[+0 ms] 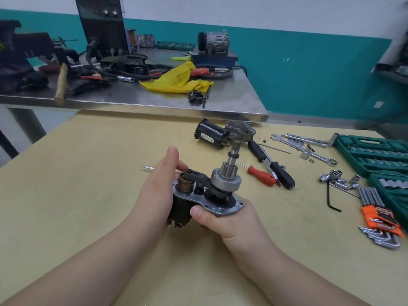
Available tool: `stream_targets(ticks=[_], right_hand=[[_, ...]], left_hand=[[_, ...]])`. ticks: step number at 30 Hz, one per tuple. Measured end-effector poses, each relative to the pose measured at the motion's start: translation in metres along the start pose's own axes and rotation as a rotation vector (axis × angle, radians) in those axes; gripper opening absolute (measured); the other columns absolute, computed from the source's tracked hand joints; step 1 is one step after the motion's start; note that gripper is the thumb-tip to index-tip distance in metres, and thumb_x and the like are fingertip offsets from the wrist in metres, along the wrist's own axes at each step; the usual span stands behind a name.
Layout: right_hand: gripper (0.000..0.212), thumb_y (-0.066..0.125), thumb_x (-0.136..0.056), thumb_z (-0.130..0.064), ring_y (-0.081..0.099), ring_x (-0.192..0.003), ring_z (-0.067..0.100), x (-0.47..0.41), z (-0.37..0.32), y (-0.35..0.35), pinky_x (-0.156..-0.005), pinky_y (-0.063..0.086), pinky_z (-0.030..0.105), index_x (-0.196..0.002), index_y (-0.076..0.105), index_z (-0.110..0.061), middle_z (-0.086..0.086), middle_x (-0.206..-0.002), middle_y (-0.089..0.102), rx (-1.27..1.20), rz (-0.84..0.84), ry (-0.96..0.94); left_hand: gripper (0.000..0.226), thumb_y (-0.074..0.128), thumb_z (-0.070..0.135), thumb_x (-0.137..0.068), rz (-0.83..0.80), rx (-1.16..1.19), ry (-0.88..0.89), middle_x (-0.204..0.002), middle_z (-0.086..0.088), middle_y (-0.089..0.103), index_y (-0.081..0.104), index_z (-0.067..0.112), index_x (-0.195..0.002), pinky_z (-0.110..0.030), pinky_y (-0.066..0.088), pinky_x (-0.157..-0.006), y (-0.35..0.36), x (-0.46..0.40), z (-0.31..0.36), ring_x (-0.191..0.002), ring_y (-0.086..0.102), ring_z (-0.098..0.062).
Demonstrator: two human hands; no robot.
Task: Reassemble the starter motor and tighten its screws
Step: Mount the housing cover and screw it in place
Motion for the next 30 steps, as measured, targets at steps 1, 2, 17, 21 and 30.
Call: stream_targets(ticks=[1, 2, 17, 21, 30], right_hand=[[0.040, 0.094, -0.068, -0.028, 0.075, -0.086, 0.013, -0.001, 0.001, -0.002, -0.076, 0.057, 0.026, -0.104, 0.083, -0.016, 0.002, -0.100, 0.082, -0.039, 0.030, 0.014], [0.036, 0.094, -0.068, -0.030, 0.073, -0.083, 0.015, -0.003, 0.003, -0.003, -0.075, 0.058, 0.030, -0.100, 0.084, -0.017, 0.005, -0.096, 0.082, -0.091, 0.051, 0.033], [0.048, 0.086, -0.067, -0.027, 0.070, -0.083, 0.024, -0.015, 0.020, -0.017, -0.078, 0.054, 0.037, -0.109, 0.083, -0.006, 0.017, -0.102, 0.080, -0.706, 0.175, 0.241], [0.043, 0.092, -0.071, -0.021, 0.068, -0.082, 0.023, -0.016, 0.026, -0.017, -0.077, 0.056, 0.037, -0.109, 0.082, -0.004, 0.018, -0.100, 0.079, -0.716, 0.181, 0.262], [0.044, 0.090, -0.062, -0.028, 0.067, -0.073, 0.020, -0.020, 0.027, -0.018, -0.076, 0.058, 0.036, -0.100, 0.082, -0.007, 0.011, -0.091, 0.078, -0.650, 0.118, 0.245]], left_hand=[[0.080, 0.048, 0.097, -0.059, 0.040, -0.049, -0.023, -0.091, -0.008, 0.077, 0.068, 0.026, -0.089, -0.037, 0.053, -0.062, 0.002, -0.004, 0.001, -0.075, 0.073, -0.029], [0.082, 0.044, 0.097, -0.060, 0.059, -0.107, -0.036, -0.098, -0.011, 0.077, 0.068, 0.025, -0.090, -0.040, 0.054, -0.069, 0.005, -0.007, 0.004, -0.083, 0.073, -0.032], [0.031, 0.073, 0.030, -0.099, -0.280, -1.381, 0.293, -0.120, -0.006, 0.066, 0.064, 0.022, -0.128, -0.029, 0.061, -0.062, 0.185, -0.164, 0.110, -0.097, 0.067, -0.024], [0.063, 0.073, 0.065, -0.090, -0.178, -1.433, 0.165, -0.110, -0.008, 0.060, 0.058, 0.019, -0.130, -0.039, 0.061, -0.067, 0.212, -0.193, 0.077, -0.095, 0.064, -0.030], [0.023, 0.071, 0.017, -0.097, -0.204, -1.568, 0.219, -0.102, -0.016, 0.069, 0.069, 0.006, -0.118, -0.042, 0.069, -0.077, 0.237, -0.214, 0.060, -0.084, 0.076, -0.032]])
Point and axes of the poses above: each hand's wrist, its own x-axis away from the middle knuckle, its own y-axis out of the palm, z = x × y, the point moved 7 cm from there along -x, towards the middle knuckle
